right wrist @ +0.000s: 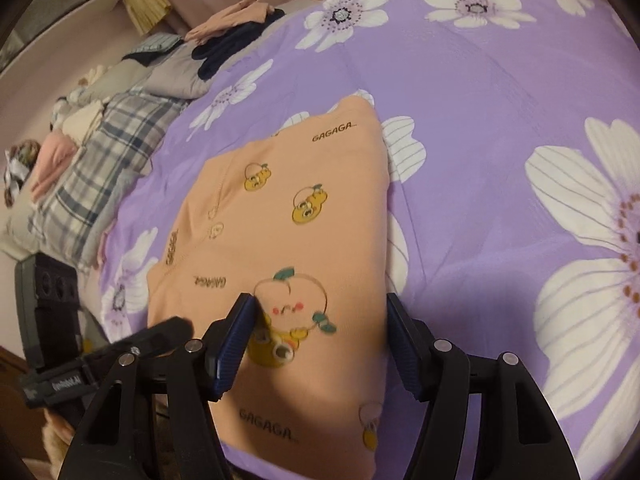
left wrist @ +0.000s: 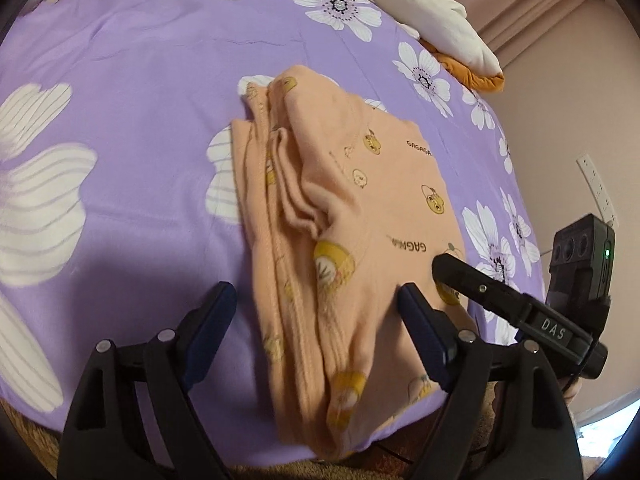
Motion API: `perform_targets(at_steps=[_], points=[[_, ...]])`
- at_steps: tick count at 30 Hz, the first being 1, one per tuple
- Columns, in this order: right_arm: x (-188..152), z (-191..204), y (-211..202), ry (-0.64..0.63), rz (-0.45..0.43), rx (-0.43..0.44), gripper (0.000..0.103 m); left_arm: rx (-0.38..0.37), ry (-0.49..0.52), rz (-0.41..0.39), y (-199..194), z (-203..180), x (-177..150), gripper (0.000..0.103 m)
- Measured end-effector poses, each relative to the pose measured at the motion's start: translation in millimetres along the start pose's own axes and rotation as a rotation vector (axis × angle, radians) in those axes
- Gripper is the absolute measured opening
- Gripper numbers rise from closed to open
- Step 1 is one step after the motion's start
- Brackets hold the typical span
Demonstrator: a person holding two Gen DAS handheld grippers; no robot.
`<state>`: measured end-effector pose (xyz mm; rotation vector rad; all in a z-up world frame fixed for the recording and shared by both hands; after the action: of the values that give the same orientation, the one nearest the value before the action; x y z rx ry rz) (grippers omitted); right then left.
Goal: Fold small clothes
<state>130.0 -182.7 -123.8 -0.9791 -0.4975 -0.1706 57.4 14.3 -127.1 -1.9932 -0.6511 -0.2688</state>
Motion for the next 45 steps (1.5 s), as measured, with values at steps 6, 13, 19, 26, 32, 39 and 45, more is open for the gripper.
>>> perform_targets(at_steps=[6, 13, 19, 26, 32, 39, 45], points=[[4, -3, 9, 0.022, -0.01, 0.046, 0.065, -0.034, 0.026, 0.013, 13, -3, 8, 0.059], [4, 4, 4, 0.003, -0.045, 0.079, 0.035, -0.03, 0.042, -0.028, 0, -16, 6, 0.031], [8, 20, -16, -0.045, -0.099, 0.079, 0.031, -0.03, 0.123, -0.087, -24, -44, 9, 0.028], [26, 21, -54, -0.087, -0.204, 0.069, 0.031, -0.069, 0.2, -0.155, -35, -76, 24, 0.028], [48, 8, -68, -0.091, -0.266, 0.03, 0.031, -0.082, 0.267, -0.186, -21, -102, 46, 0.029], [78, -15, -61, -0.094, -0.302, -0.015, 0.031, -0.06, 0.296, -0.208, 15, -111, 73, 0.029], [84, -44, -26, -0.001, -0.244, -0.037, 0.031, 0.029, 0.297, -0.138, 65, -98, 73, 0.03]])
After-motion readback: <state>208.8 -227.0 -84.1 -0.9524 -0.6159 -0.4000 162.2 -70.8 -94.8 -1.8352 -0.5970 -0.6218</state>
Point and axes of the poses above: each gripper's, at about its wrist camera, not at the fingertips, and y roughly the way its jaws point, z to its left, x to its top, the point moved 3 cm from there along y, roughly the way its jaws point, and after that the axes turned 2 degrees about y, right-handed, at the moved point
